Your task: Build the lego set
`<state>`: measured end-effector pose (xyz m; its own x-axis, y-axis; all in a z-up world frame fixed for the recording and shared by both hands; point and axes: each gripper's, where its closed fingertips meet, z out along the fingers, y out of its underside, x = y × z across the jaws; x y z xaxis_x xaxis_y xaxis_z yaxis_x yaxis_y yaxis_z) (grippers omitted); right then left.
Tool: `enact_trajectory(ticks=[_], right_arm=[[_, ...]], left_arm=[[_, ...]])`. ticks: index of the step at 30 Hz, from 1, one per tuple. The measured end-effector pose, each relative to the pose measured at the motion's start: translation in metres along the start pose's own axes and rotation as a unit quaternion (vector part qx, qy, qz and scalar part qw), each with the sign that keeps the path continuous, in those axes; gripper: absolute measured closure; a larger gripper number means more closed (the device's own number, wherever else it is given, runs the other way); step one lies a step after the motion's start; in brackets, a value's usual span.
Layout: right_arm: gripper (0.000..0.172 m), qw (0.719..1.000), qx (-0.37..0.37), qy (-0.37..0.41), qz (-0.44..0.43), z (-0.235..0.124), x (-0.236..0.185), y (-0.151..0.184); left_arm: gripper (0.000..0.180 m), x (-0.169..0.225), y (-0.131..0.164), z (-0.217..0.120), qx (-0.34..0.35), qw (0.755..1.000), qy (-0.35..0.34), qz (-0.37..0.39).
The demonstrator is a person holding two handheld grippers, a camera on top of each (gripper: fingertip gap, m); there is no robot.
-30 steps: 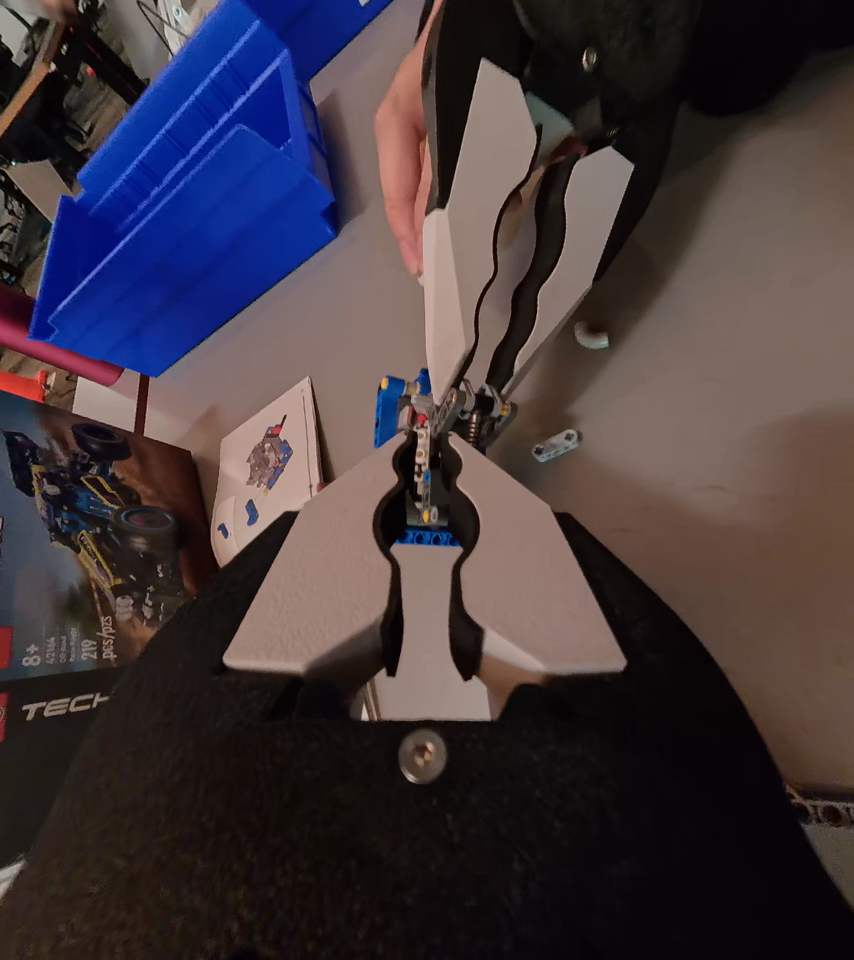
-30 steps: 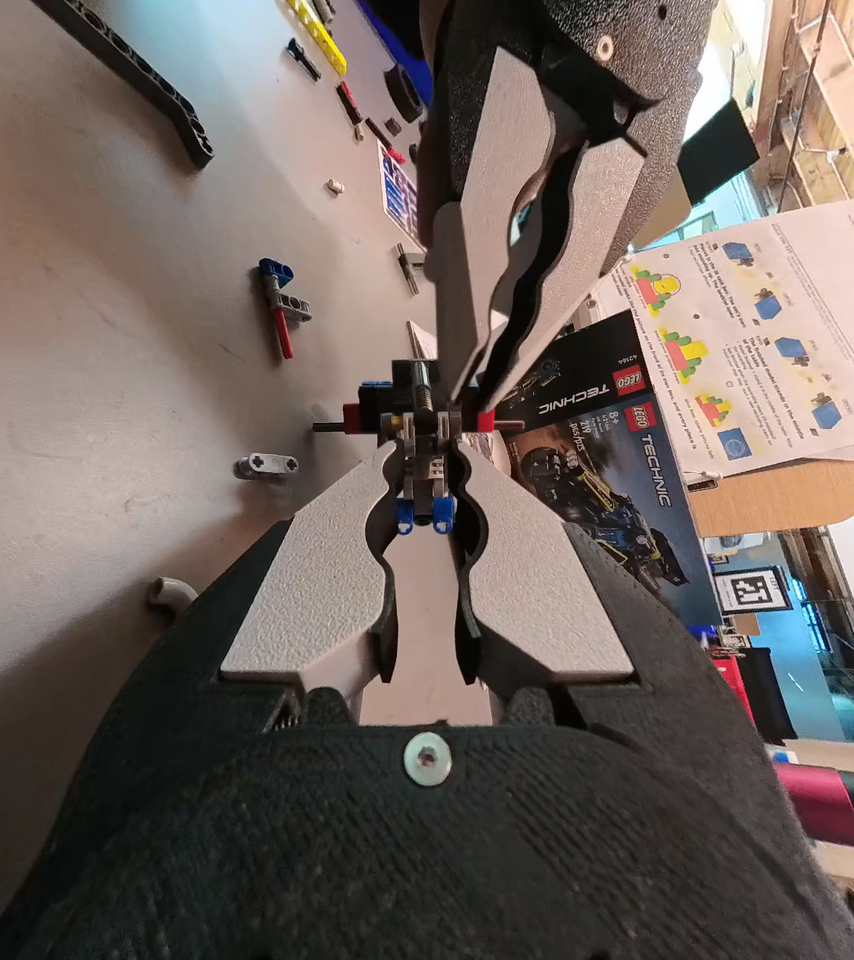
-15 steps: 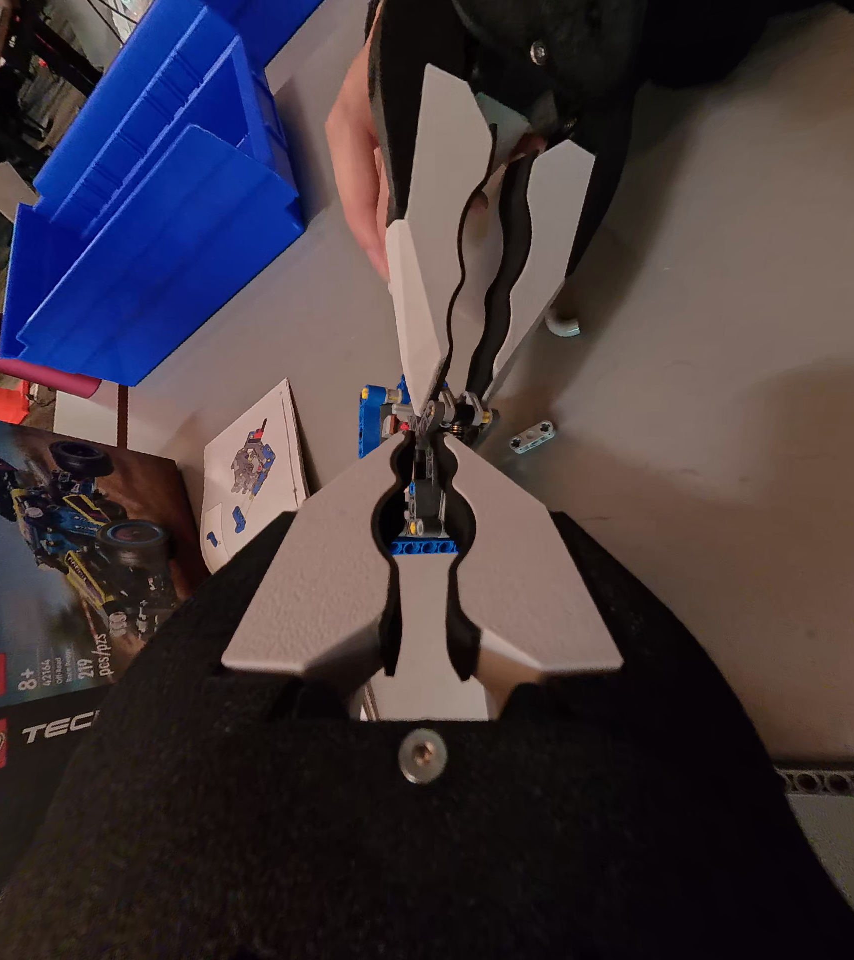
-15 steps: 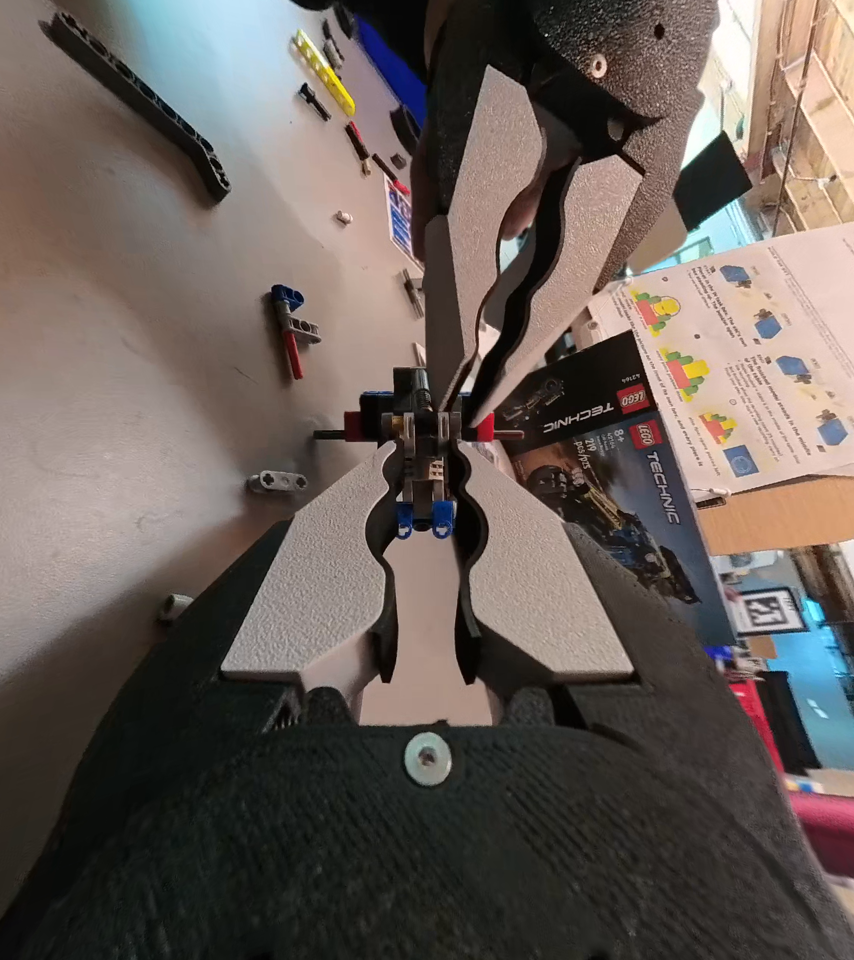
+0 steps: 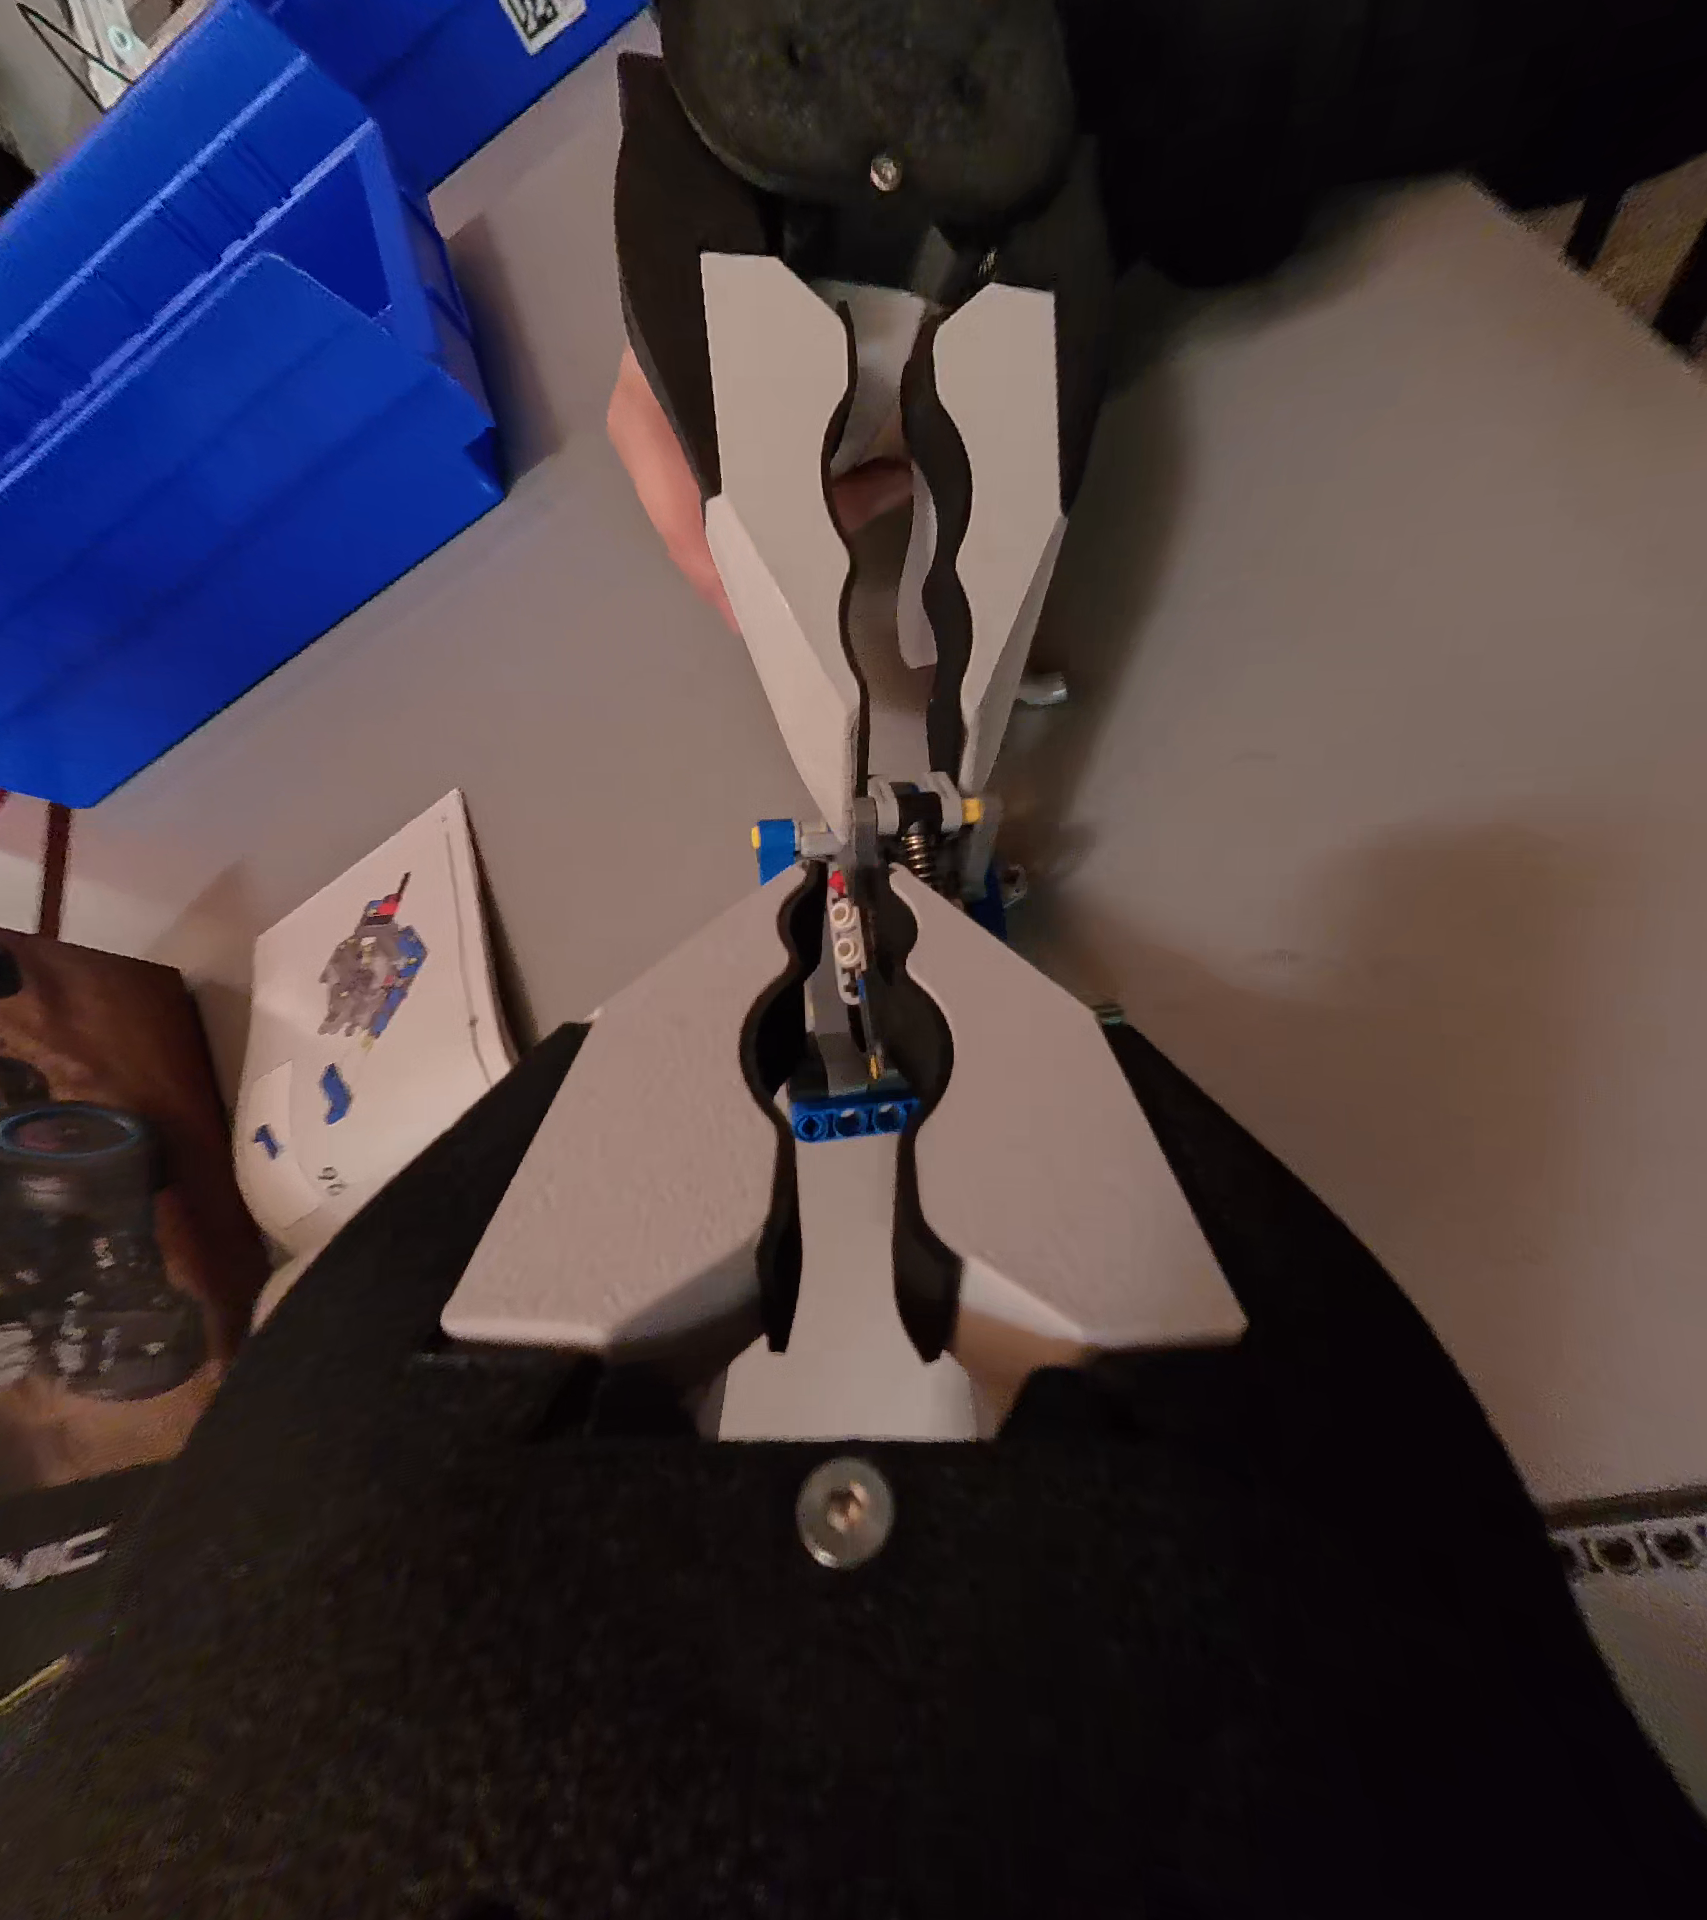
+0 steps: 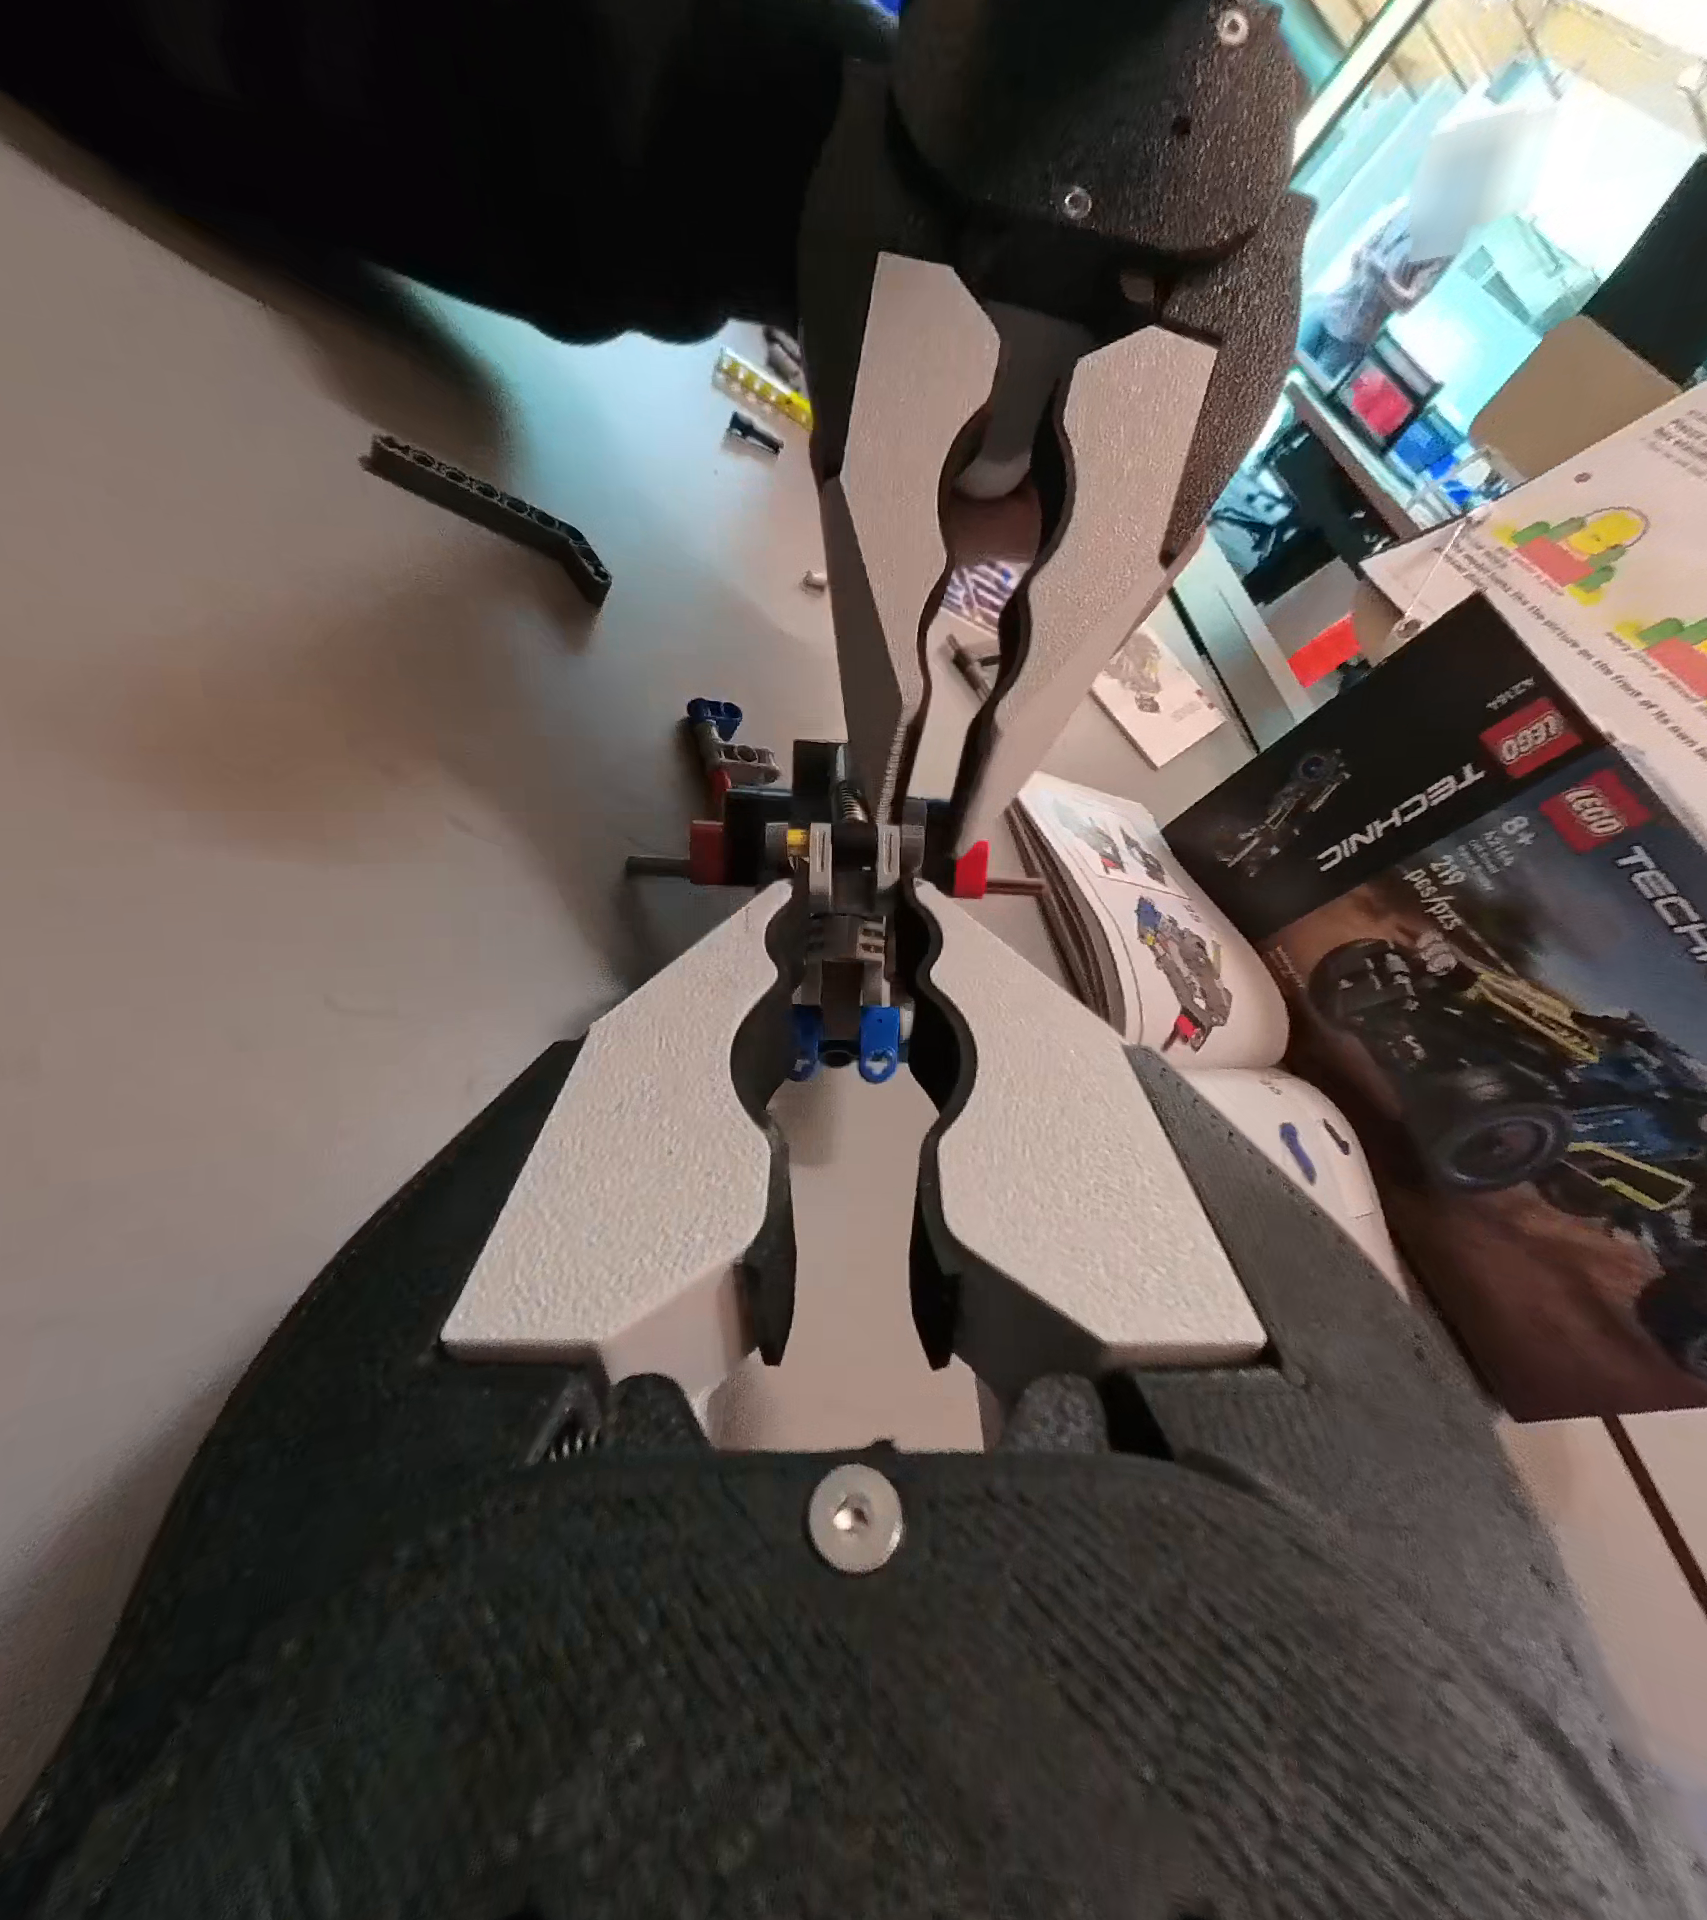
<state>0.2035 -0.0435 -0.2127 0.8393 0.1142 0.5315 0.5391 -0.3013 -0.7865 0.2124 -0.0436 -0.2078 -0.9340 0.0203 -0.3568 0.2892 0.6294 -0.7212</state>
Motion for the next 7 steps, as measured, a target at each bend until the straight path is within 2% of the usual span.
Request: enact_trajectory(ticks=[1, 7], right_arm=[[0.159, 1.000, 0.002, -0.004, 0.007, 0.0001, -0.0001, 0.0005], [0.158, 0.998, 0.001, -0.027, 0.061, 0.0016, 0.0005, 0.0060]], left_arm=[[0.176, 0.0011, -0.0005, 0.0000, 0.010, 1.000, 0.013, -0.013], [0.179, 0.0004, 0.0048, 0.0058, 0.037, 0.994, 0.072, -0.067]])
